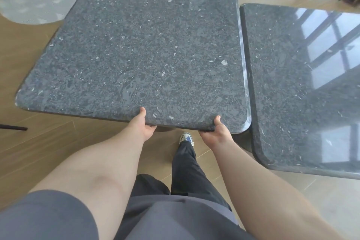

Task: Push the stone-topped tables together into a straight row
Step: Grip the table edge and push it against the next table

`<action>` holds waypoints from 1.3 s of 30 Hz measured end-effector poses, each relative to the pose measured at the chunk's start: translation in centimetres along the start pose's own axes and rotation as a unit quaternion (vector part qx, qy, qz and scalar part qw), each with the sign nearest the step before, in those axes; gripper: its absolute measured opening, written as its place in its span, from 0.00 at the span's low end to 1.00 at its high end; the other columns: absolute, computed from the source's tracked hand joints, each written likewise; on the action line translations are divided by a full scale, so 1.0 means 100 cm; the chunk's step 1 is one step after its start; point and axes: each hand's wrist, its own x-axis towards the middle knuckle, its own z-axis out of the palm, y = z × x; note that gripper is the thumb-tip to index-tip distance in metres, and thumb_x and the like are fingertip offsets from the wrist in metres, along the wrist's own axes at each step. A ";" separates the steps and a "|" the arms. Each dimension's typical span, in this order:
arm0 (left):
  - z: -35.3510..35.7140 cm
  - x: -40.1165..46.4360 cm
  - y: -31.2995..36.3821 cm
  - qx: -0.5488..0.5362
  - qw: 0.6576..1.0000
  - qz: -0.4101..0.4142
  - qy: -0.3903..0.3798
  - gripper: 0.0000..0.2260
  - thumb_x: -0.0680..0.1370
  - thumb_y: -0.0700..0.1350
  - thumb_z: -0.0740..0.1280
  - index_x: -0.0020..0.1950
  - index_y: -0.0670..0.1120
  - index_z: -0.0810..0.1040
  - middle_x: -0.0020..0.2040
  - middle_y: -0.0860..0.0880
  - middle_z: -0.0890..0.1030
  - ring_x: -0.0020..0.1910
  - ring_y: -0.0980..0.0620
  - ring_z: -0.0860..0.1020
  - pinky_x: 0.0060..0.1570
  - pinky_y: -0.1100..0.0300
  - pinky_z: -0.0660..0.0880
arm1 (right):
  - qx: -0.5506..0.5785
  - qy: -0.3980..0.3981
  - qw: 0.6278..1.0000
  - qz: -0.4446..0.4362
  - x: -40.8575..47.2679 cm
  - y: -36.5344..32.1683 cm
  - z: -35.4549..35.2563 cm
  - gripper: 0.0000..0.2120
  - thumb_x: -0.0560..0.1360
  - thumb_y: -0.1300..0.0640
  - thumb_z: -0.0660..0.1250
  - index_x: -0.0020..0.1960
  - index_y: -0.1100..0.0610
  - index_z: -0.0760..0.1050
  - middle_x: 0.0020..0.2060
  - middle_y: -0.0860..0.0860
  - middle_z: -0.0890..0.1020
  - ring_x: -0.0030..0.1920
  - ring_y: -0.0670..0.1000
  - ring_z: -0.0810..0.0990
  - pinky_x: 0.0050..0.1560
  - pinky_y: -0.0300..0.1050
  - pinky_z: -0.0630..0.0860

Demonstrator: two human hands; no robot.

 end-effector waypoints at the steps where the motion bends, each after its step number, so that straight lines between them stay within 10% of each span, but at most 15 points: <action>1: -0.004 -0.001 -0.002 -0.001 1.000 0.000 0.000 0.24 0.81 0.53 0.68 0.74 0.45 0.68 0.72 0.43 0.74 0.70 0.44 0.74 0.70 0.46 0.70 | -0.006 -0.001 1.000 0.000 -0.002 0.002 -0.004 0.14 0.81 0.51 0.66 0.55 0.62 0.76 0.51 0.61 0.82 0.49 0.63 0.80 0.55 0.61 0.75; 6: -0.014 -0.012 -0.009 -0.008 1.000 -0.002 -0.007 0.14 0.82 0.51 0.67 0.63 0.46 0.71 0.70 0.42 0.76 0.67 0.43 0.76 0.69 0.44 0.72 | 0.004 -0.003 1.000 -0.007 -0.007 0.005 -0.017 0.14 0.81 0.52 0.65 0.61 0.61 0.75 0.59 0.60 0.81 0.62 0.61 0.79 0.68 0.60 0.73; 24: -0.046 -0.037 -0.020 -0.009 0.999 -0.029 0.010 0.23 0.82 0.49 0.66 0.75 0.45 0.67 0.71 0.42 0.75 0.70 0.42 0.74 0.69 0.43 0.70 | -0.003 0.014 1.000 -0.014 -0.026 0.022 -0.047 0.20 0.83 0.51 0.62 0.68 0.62 0.71 0.67 0.61 0.77 0.68 0.62 0.75 0.72 0.59 0.68; 39: -0.051 -0.023 -0.016 -0.040 0.997 -0.066 0.019 0.10 0.82 0.46 0.67 0.60 0.42 0.75 0.59 0.41 0.80 0.52 0.42 0.80 0.56 0.43 0.76 | 0.027 0.038 0.999 -0.016 -0.024 0.025 -0.043 0.15 0.82 0.50 0.63 0.60 0.62 0.75 0.57 0.60 0.82 0.59 0.60 0.79 0.66 0.57 0.73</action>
